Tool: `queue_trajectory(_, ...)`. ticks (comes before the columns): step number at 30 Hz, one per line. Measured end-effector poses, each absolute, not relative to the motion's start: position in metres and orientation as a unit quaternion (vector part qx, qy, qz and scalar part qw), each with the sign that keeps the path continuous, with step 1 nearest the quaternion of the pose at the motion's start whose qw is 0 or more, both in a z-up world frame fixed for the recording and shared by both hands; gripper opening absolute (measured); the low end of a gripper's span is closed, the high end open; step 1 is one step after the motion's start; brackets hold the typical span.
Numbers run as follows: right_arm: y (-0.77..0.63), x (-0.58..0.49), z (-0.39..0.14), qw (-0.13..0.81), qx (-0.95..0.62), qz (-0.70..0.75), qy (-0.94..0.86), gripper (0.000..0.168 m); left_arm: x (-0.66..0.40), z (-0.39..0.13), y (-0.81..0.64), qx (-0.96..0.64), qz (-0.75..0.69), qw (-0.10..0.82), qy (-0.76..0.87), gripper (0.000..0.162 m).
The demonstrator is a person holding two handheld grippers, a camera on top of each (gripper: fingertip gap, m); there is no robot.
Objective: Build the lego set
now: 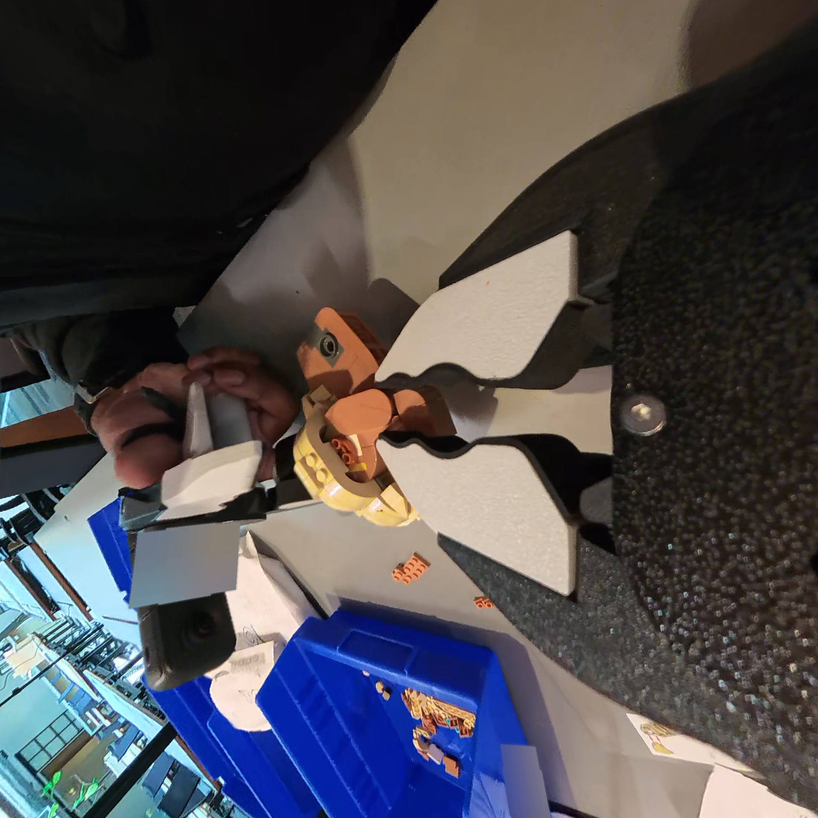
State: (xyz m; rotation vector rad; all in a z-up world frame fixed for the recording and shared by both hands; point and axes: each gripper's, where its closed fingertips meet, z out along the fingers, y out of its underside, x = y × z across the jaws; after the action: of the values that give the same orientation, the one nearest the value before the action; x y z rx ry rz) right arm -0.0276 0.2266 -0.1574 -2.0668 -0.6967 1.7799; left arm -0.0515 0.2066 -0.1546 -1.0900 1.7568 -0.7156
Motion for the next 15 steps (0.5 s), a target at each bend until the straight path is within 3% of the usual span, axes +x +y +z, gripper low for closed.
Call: queue_trajectory(15, 0.2241, -0.0288, -0.1627, 0.156, -0.723, 0.616, -0.27, 0.068, -0.0487, -0.155, 0.2038, -0.426, -0.262, 0.473, 0.725, 0.018)
